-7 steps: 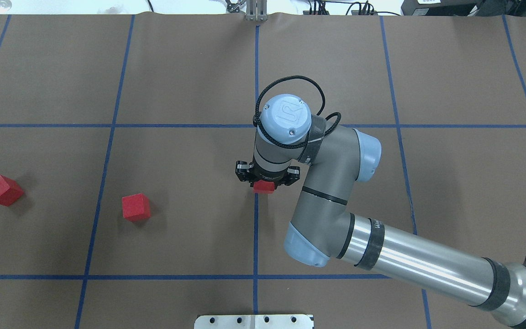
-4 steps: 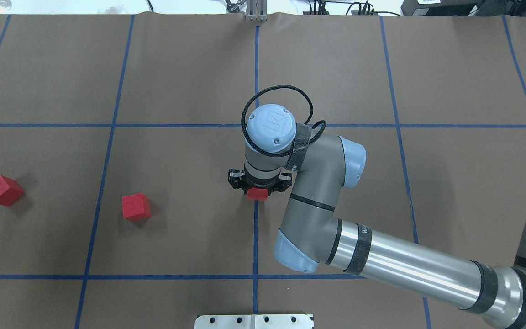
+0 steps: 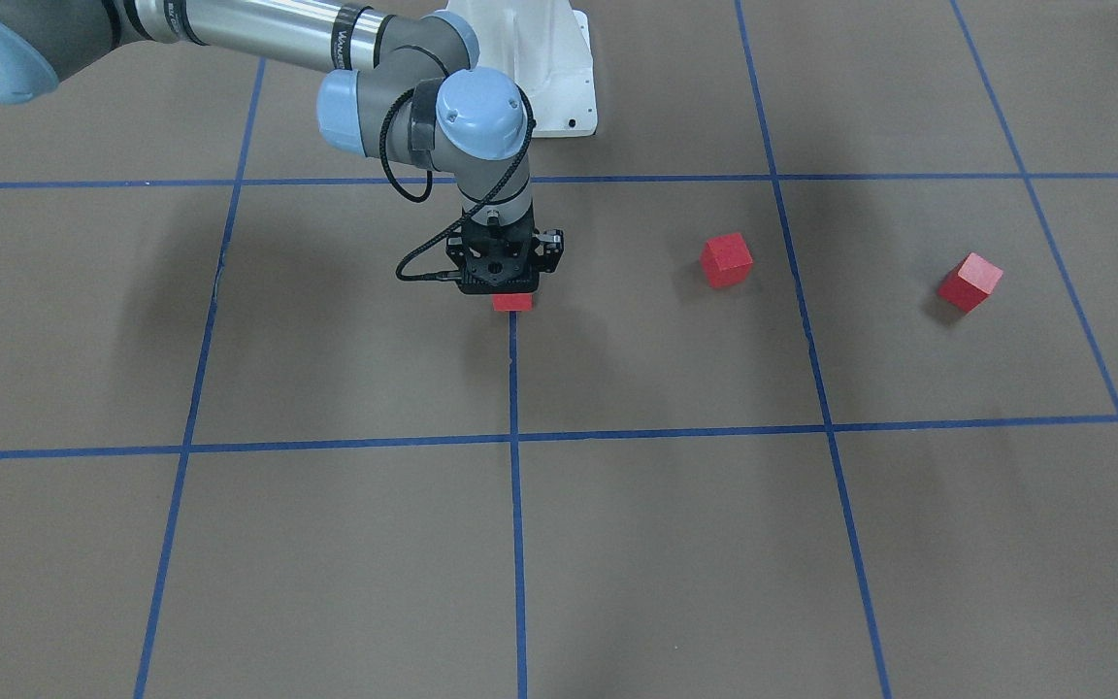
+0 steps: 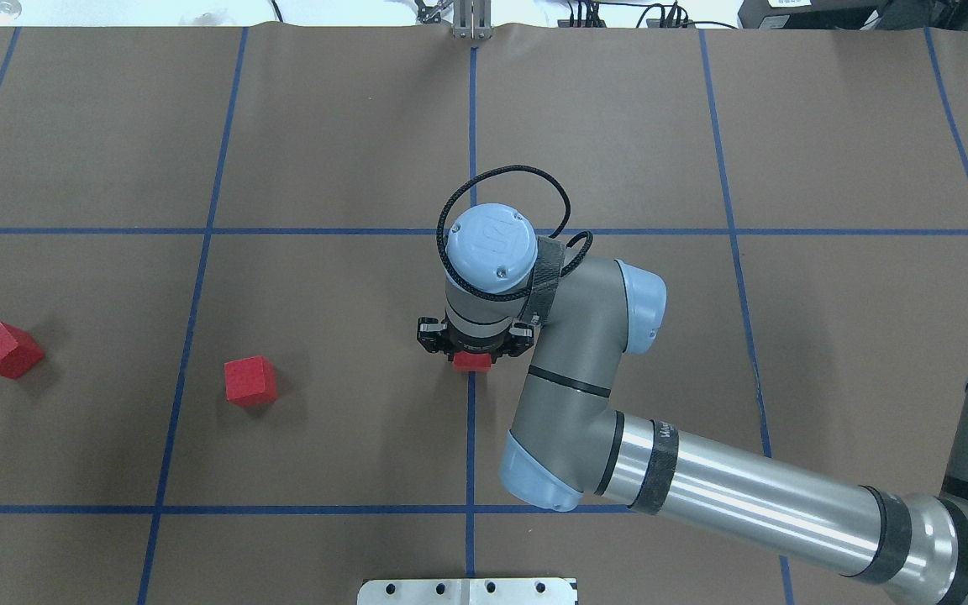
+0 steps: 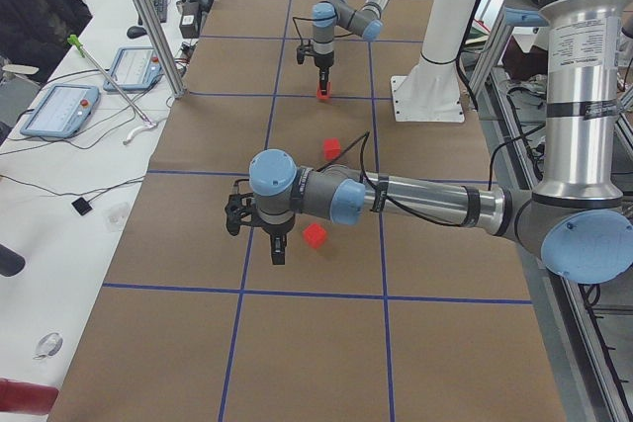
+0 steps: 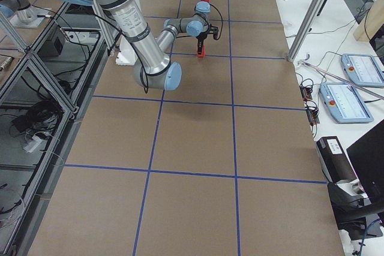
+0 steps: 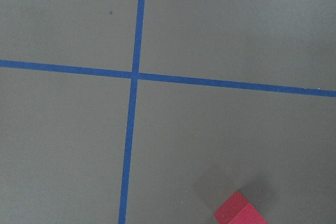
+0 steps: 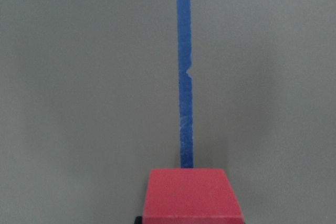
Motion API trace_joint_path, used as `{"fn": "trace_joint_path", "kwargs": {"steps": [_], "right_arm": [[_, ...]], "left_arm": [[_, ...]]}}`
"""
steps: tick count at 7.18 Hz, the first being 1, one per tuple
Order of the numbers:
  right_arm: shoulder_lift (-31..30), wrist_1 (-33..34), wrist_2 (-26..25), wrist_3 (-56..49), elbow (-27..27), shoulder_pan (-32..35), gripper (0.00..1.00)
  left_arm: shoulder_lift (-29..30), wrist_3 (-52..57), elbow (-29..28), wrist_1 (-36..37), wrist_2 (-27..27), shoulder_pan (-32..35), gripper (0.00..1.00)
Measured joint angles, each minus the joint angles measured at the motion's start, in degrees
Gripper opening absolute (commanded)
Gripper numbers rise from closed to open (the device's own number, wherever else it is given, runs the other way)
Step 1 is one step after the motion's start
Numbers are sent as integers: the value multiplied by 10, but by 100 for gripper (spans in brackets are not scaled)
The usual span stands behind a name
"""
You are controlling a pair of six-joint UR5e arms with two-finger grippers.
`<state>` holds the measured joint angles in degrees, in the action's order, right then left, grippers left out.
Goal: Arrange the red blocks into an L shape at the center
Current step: 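Carry the red cube to the table center and lower it with the right gripper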
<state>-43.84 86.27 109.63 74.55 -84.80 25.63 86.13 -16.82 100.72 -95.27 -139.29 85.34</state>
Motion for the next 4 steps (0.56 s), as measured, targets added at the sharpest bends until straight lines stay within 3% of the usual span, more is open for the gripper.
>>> {"fn": "trace_joint_path", "kwargs": {"steps": [2, 3, 4], "right_arm": [[0, 0, -1, 0, 2, -1, 77], [0, 0, -1, 0, 2, -2, 98], [0, 0, -2, 0, 3, -2, 99]], "left_arm": [[0, -1, 0, 0, 0, 0, 100], [0, -2, 1, 0, 0, 0, 100], [1, -8, 1, -1, 0, 0, 100]]}}
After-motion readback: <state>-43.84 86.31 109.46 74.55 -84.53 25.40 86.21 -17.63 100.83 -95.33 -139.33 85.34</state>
